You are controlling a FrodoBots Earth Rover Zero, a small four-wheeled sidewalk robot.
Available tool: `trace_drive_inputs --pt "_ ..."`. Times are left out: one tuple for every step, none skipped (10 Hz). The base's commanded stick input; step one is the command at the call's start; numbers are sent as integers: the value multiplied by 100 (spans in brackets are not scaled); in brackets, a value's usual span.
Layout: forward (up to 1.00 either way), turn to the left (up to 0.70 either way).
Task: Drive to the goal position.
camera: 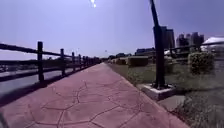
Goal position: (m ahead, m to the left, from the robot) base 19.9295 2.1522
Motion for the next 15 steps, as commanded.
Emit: trace_drive_inputs --pt "100 16" --pt "100 17" --pt "100 1" --pt "100 1" --pt "100 1" --pt "100 1" --pt "100 1" --pt "100 20" --pt "100 28" --pt "100 32" --pt "100 31" --pt "100 1" --pt "100 1" --pt "100 1" --pt "100 1"
